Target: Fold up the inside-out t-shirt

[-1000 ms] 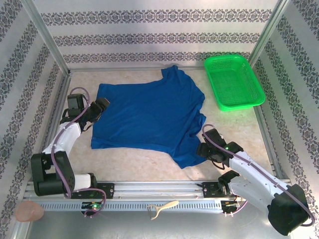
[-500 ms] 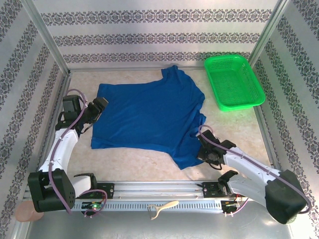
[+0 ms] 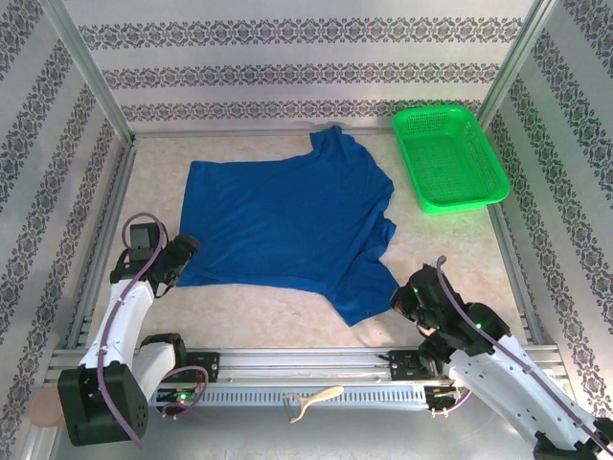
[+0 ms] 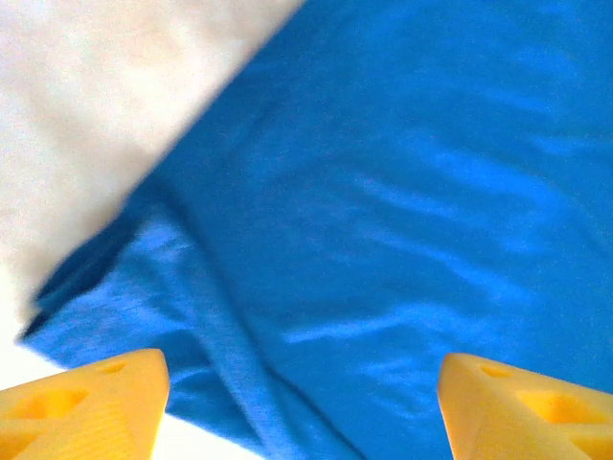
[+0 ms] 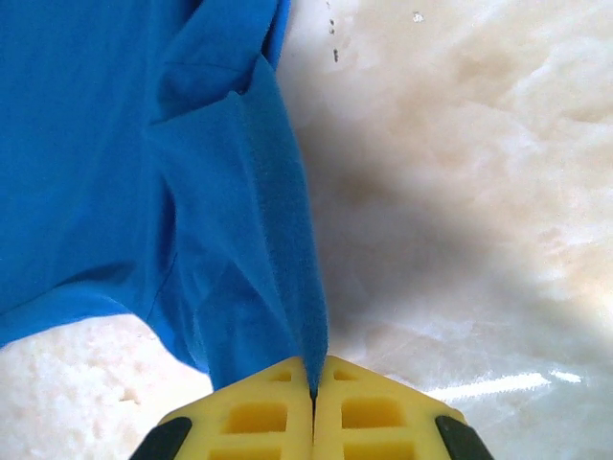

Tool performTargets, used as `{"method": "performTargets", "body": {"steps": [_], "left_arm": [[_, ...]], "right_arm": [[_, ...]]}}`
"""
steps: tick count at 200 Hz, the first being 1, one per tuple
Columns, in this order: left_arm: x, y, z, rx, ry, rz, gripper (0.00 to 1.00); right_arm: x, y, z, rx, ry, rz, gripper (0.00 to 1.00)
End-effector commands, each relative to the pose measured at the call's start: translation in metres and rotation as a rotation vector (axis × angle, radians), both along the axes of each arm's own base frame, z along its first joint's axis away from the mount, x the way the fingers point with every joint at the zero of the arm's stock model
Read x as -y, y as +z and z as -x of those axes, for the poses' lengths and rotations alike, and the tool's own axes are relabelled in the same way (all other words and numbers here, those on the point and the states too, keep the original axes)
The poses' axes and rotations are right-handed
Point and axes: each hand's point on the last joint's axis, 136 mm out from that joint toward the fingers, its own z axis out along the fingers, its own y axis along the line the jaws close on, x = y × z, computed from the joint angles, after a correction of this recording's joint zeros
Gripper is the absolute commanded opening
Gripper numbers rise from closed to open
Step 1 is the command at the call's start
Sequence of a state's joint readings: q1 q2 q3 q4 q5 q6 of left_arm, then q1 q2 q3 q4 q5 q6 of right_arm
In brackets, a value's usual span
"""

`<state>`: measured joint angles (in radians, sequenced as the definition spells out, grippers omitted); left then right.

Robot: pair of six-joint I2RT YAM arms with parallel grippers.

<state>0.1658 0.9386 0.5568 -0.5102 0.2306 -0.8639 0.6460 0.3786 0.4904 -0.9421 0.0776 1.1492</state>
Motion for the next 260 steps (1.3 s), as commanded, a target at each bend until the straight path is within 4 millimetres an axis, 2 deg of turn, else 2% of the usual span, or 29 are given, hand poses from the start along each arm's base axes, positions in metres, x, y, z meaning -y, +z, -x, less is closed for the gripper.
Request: {"method": "performTargets", "body": {"steps": [1, 70, 132, 183, 216, 233, 248, 256, 260], "left_arm": [[-0.019, -0.009, 0.012, -0.066, 0.080, -0.072, 0.75], [-0.031, -0.037, -0.004, -0.179, 0.051, -0.121, 0.69], [-0.044, -0.035, -0.017, -0.185, 0.052, -0.164, 0.68], [-0.048, -0.046, -0.024, -0.220, 0.035, -0.164, 0.64], [-0.045, -0.055, -0.029, -0.235, 0.010, -0.149, 0.50], [-0.044, -0.056, -0.030, -0.240, -0.003, -0.143, 0.32], [-0.044, -0.054, -0.028, -0.242, -0.007, -0.144, 0.09], [-0.044, -0.050, -0.026, -0.240, -0.007, -0.151, 0.00], [-0.045, -0.048, -0.024, -0.239, -0.005, -0.154, 0.00]], "right_arm": [[0.009, 0.009, 0.007, -0.001, -0.031, 0.003, 0.00], [0.002, 0.006, 0.001, 0.018, -0.014, -0.008, 0.00], [0.002, 0.002, 0.002, 0.020, -0.015, -0.015, 0.00], [0.003, 0.002, 0.002, 0.028, -0.021, -0.023, 0.00], [0.003, 0.006, 0.002, 0.033, -0.018, -0.027, 0.00], [0.003, 0.010, 0.002, 0.039, -0.018, -0.032, 0.00], [0.003, 0.014, 0.003, 0.045, -0.018, -0.037, 0.00], [0.003, 0.017, 0.003, 0.050, -0.019, -0.038, 0.00], [0.003, 0.019, 0.003, 0.053, -0.018, -0.042, 0.00]]}}
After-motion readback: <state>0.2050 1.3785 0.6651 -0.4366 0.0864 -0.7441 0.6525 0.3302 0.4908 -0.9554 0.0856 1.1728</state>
